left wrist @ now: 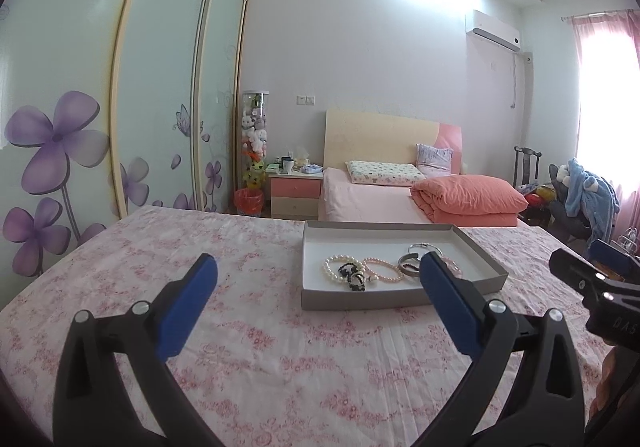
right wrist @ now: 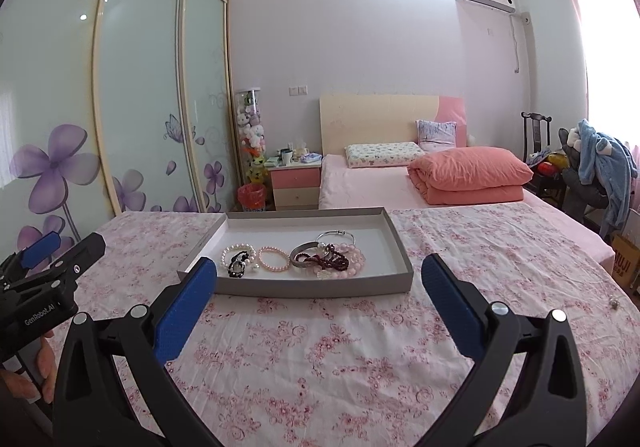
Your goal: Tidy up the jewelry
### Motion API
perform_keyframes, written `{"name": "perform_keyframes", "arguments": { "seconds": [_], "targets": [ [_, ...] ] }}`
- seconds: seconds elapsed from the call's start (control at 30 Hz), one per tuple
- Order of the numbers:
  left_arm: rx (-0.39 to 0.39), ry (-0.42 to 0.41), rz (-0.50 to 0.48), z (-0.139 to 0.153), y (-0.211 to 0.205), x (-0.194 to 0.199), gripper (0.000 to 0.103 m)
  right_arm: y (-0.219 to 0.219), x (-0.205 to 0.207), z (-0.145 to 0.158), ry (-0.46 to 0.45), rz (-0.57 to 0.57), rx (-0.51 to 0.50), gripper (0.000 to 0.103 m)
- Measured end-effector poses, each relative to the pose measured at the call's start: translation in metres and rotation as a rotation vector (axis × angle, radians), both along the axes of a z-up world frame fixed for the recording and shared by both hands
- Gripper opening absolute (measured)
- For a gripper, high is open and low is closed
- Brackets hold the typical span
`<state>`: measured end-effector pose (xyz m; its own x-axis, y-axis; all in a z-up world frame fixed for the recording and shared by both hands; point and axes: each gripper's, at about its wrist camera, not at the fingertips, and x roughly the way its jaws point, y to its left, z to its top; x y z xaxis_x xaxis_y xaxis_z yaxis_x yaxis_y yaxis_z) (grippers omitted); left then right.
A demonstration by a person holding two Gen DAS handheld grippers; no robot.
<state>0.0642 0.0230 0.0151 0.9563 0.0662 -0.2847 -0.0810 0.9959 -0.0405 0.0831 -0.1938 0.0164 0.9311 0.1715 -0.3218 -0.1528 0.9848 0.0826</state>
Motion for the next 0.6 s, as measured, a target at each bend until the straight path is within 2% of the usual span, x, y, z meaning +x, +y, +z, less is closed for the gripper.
{"name": "perform_keyframes", "arguments": {
  "seconds": [0.6],
  "targets": [
    [-0.007, 0.017, -0.018, -0.013, -0.001, -0.007, 0.099, -0.008, -0.007, -0.015, 0.017, 0.011, 0.018, 0.101]
  ]
}}
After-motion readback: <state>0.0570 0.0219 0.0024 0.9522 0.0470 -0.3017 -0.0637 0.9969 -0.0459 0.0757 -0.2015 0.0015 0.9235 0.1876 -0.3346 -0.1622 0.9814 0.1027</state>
